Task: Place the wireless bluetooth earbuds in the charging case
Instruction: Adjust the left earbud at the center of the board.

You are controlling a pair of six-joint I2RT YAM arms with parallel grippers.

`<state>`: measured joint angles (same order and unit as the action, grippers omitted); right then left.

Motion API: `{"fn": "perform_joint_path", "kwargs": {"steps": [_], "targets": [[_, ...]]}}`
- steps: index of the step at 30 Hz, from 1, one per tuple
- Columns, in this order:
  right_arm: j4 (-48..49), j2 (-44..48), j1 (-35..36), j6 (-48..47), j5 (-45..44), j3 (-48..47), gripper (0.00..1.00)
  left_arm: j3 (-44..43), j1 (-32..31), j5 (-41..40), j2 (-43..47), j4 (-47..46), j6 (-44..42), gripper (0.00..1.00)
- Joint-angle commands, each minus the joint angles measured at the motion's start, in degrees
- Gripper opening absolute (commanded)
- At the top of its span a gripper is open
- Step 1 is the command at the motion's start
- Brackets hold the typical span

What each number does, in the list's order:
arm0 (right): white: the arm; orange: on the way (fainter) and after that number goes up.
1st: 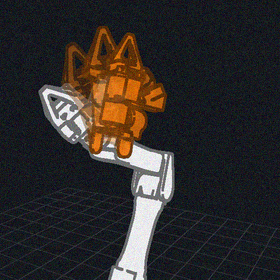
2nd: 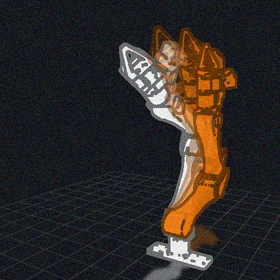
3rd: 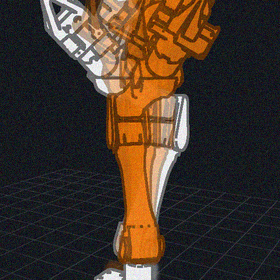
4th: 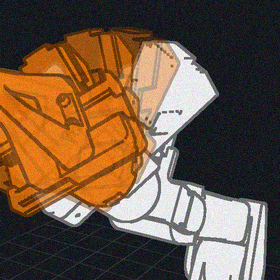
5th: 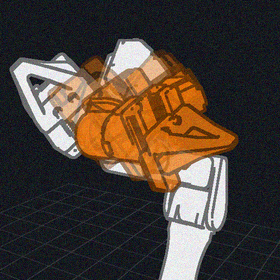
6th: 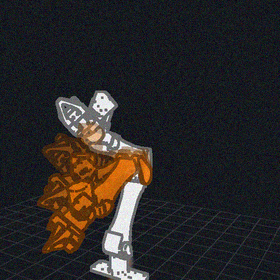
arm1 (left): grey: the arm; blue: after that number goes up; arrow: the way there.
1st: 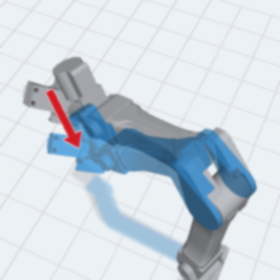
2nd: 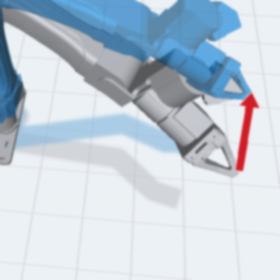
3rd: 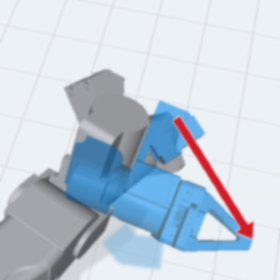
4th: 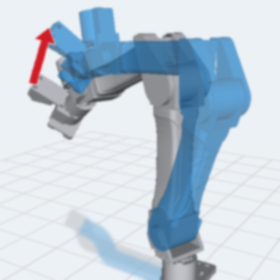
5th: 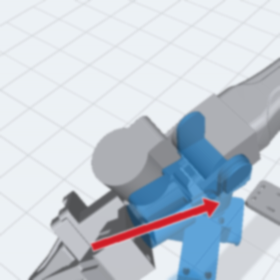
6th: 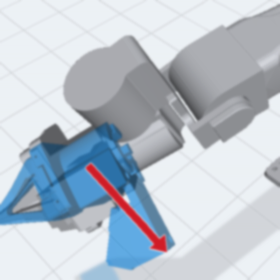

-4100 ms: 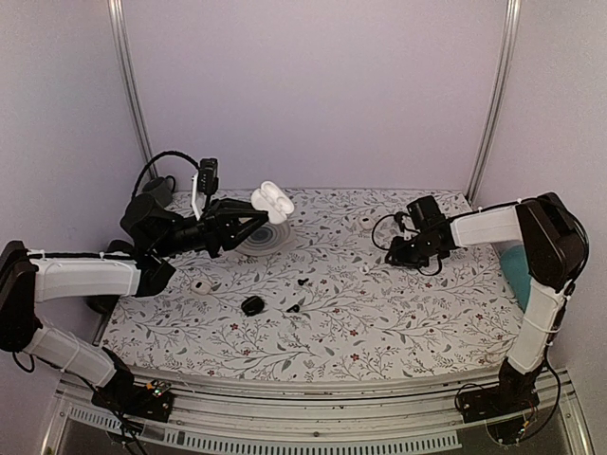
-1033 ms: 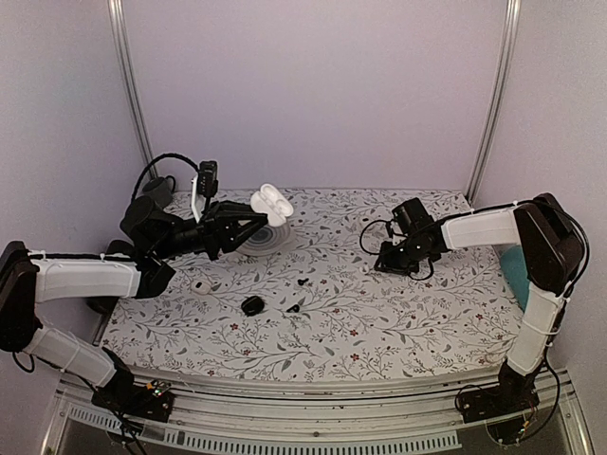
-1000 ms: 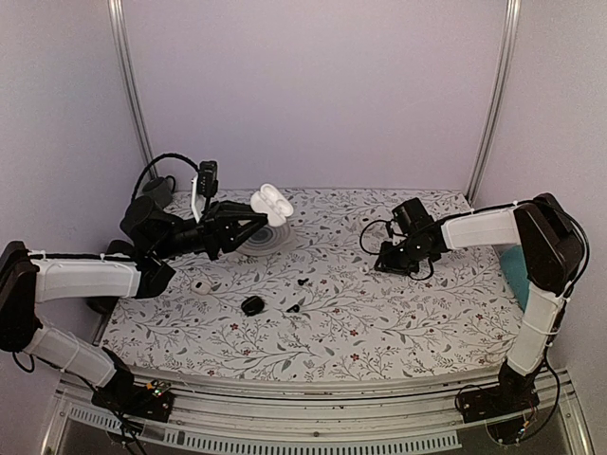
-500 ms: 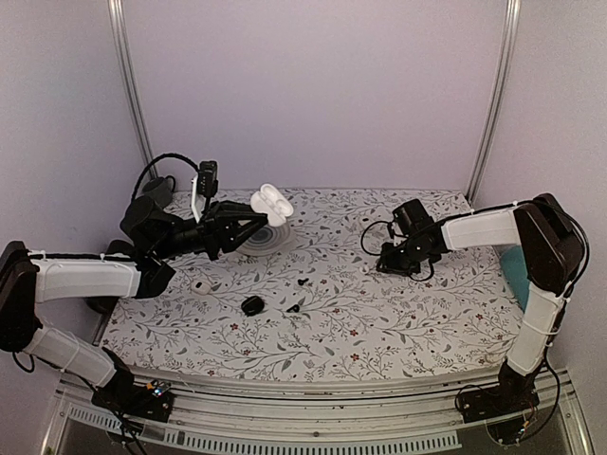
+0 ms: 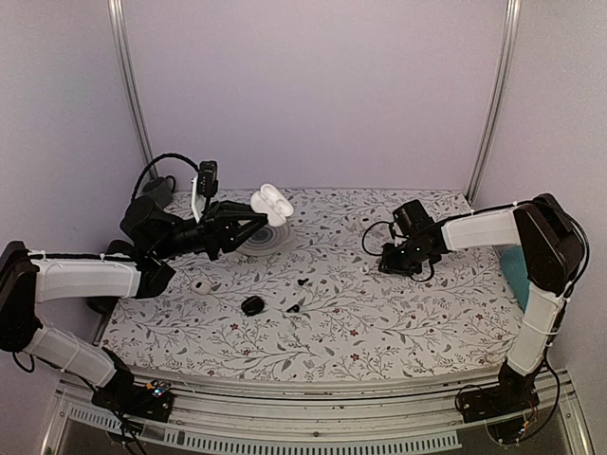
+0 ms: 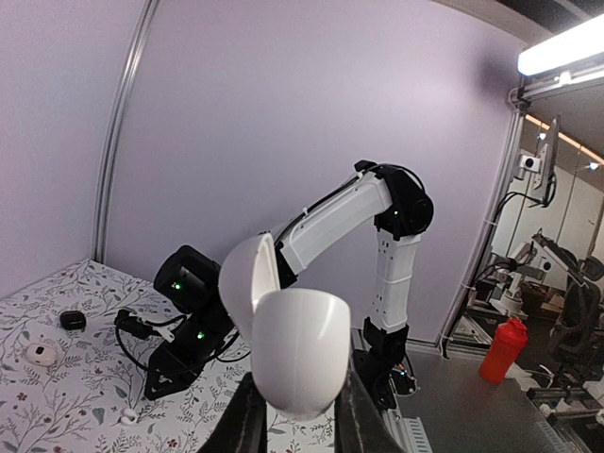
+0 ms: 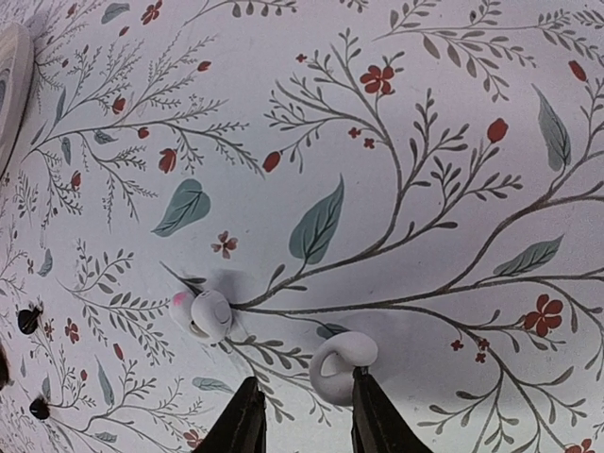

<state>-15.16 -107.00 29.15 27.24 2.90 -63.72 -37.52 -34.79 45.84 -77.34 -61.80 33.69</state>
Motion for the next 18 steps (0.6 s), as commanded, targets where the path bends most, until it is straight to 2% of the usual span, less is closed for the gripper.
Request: {"fn": "perform_joint_path", "kwargs": {"steps": [1,18], "targets": [[-1.1,-0.1,0.2,-0.3,-1.2,1.2,0.33,-0.1,0.8,0.3,0.6,-0.6,-0.2,0.00],[-1.8,-0.9,0.2,-0.7,-2.5,-0.2,0.30,-0.7,0.8,0.5,0.6,0.1,-0.2,0.00]]}}
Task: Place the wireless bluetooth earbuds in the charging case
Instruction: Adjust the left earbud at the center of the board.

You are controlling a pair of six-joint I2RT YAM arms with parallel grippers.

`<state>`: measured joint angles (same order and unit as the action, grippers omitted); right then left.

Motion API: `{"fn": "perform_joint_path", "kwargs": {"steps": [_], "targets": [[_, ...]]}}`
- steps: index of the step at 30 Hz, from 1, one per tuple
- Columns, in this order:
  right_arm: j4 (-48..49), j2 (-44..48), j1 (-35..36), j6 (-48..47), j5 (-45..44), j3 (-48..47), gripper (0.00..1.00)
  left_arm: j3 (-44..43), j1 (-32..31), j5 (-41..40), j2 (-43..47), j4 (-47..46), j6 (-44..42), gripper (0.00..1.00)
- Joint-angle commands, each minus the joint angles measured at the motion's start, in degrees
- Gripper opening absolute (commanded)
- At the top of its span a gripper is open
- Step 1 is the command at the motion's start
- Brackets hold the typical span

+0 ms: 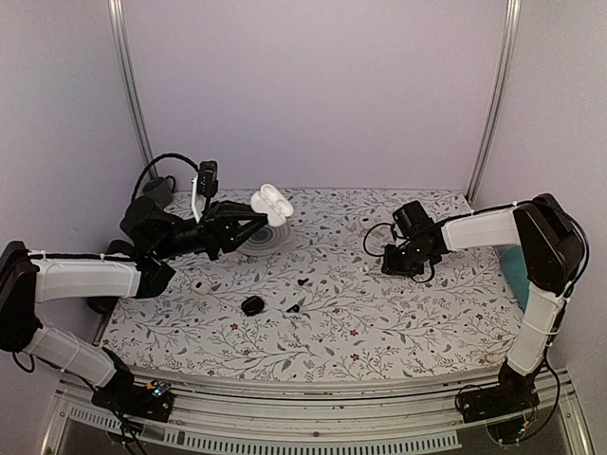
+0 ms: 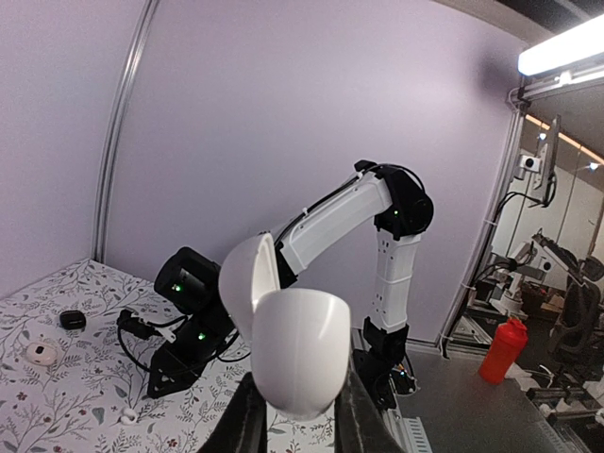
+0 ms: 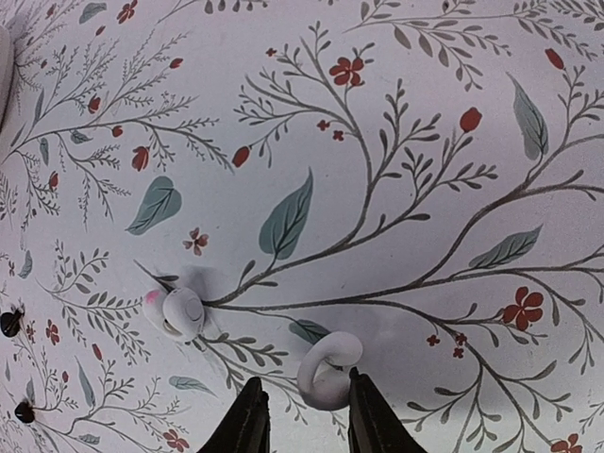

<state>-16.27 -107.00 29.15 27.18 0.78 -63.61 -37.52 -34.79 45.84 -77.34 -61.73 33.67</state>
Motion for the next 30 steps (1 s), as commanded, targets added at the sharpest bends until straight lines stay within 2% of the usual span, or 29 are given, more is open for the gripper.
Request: {"fn": "perform_joint_path", "kwargs": {"steps": [1,30], "targets": [[-0.7,-0.9,0.2,-0.6,-0.4,-0.4,0.29,-0.7,0.8,0.5,0.6,0.1,-0.2,0.00],[-2.7,-2.2,0.2,-0.3,-2.7,-2.3,0.24,-0.5,0.8,0.3,1.4,0.9,-0.8,0.00]]}}
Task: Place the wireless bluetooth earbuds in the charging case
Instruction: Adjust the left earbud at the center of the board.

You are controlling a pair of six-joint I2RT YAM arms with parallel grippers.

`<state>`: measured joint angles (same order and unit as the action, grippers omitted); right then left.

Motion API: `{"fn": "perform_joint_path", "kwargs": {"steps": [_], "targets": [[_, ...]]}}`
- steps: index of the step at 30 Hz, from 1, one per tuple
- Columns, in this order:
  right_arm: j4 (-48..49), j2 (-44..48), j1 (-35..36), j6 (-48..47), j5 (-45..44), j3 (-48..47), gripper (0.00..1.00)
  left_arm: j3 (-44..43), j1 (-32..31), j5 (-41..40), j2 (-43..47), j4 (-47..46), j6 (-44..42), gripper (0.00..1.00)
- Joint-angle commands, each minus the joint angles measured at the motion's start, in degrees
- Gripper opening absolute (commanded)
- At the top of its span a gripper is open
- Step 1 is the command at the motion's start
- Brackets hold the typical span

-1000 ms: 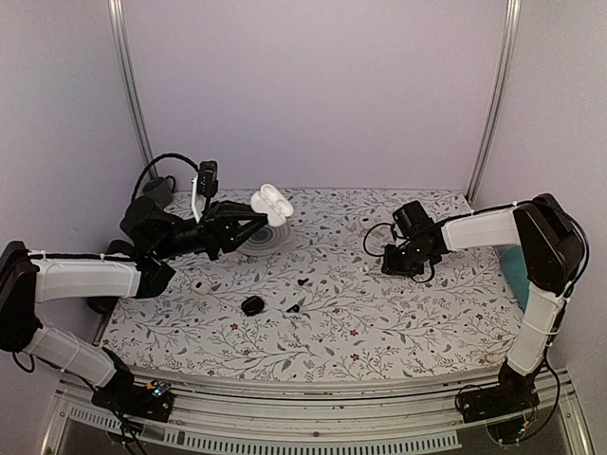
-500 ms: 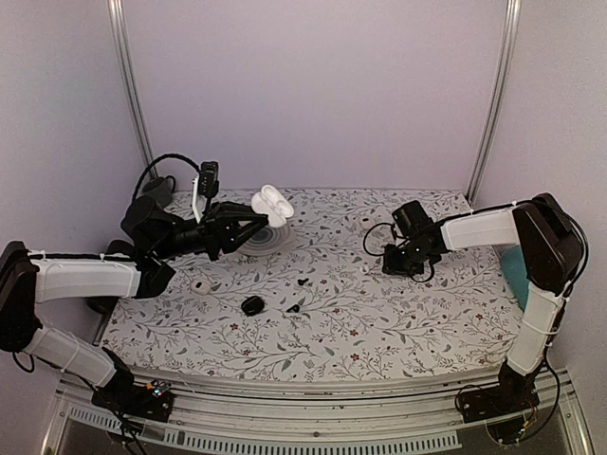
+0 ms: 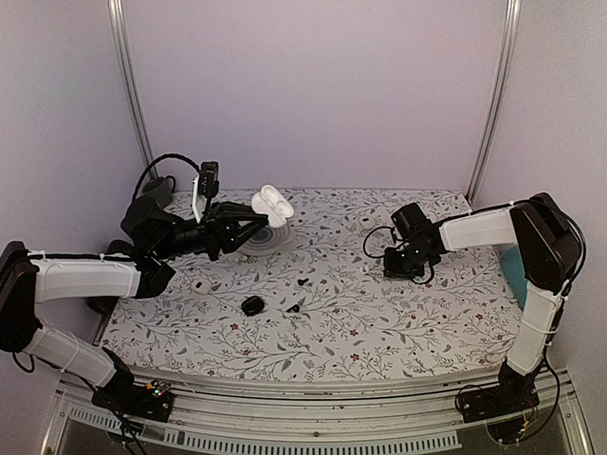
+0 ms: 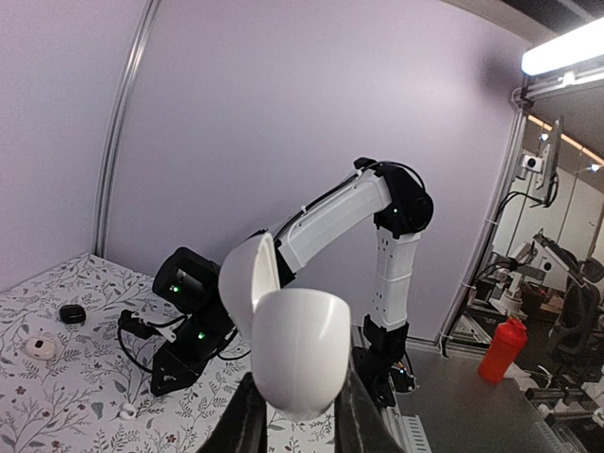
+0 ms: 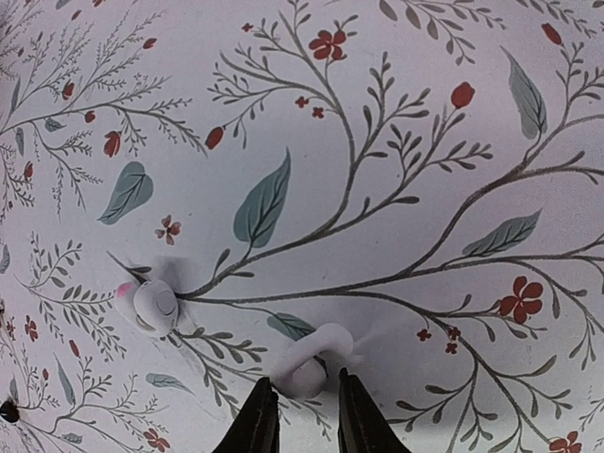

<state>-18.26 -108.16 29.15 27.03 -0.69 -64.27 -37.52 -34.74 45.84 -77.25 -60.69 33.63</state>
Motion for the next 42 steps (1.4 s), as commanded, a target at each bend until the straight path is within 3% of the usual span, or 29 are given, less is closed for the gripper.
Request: {"fn": "perform_joint_path", "kwargs": {"steps": [1,15,27,33,42], "targets": [[-0.7,-1.0,0.2,-0.1,-1.4,-1.6,0.23,-0.5,0.7,0.3,1.3,-0.2,-0.8,0.00],[-0.5,-1.1,-0.5,1.0,-1.3,-1.8,0.20,-0.3,0.7,0.2,1.8,0.4,-1.0,0.00],[2.4,4.4,-2.5,2.5,1.0,4.7,0.20,-0.4,0.7,0.2,1.5,0.4,-1.1,0.00],[2.2,4.9,-0.7,3.4,1.4,1.3,0.21,-0.4,0.7,0.0,1.3,0.1,-1.0,0.00],[0.1,-1.8,-0.3,4.3,0.0,-7.5,0.22,-0.4,0.9,0.7,1.7,0.1,-1.1,0.00]]}}
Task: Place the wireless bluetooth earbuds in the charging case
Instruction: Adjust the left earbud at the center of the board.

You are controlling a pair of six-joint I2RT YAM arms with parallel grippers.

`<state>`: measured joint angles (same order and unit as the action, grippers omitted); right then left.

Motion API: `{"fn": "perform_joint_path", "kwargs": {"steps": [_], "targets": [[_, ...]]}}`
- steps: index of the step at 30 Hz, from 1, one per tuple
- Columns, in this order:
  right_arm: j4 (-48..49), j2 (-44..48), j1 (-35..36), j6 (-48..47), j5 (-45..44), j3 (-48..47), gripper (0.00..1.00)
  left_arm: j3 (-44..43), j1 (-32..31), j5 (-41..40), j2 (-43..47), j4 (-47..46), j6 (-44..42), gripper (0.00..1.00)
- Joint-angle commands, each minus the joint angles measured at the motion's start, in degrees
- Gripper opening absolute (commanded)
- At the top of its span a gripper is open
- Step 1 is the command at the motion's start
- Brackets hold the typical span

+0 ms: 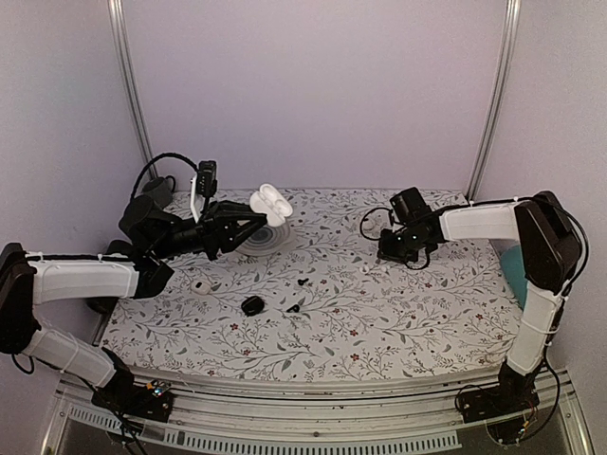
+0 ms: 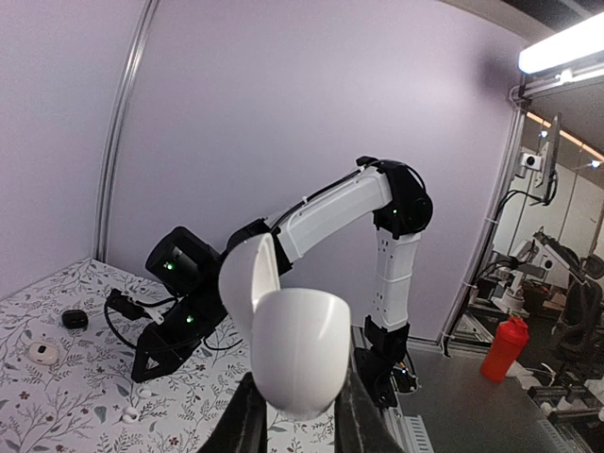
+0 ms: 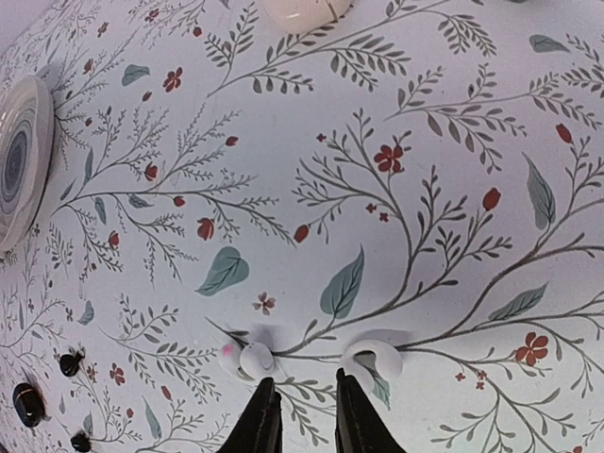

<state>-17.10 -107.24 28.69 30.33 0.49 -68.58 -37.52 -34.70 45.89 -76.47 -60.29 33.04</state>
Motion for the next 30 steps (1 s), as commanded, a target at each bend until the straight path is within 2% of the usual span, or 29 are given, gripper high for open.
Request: {"fn": "perform_joint_path", "kwargs": {"steps": [1,9,18,30], "targets": [[-1.2,-3.2,0.2,1.0,-1.2,-3.6,0.23,-0.3,0.9,0.7,1.0,-0.2,-0.6,0.00],[3.4,-5.4,0.7,1.4,4.3,-4.0,0.22,-0.5,1.0,1.2,1.1,-0.2,-0.4,0.00],[2.3,-9.1,1.0,1.6,5.5,-5.6,0.22,-0.3,1.1,1.0,1.7,0.1,-0.5,0.00],[1.2,-3.4,-0.2,1.0,4.2,2.2,0.22,0.1,1.1,0.9,1.9,0.0,-0.5,0.00]]}}
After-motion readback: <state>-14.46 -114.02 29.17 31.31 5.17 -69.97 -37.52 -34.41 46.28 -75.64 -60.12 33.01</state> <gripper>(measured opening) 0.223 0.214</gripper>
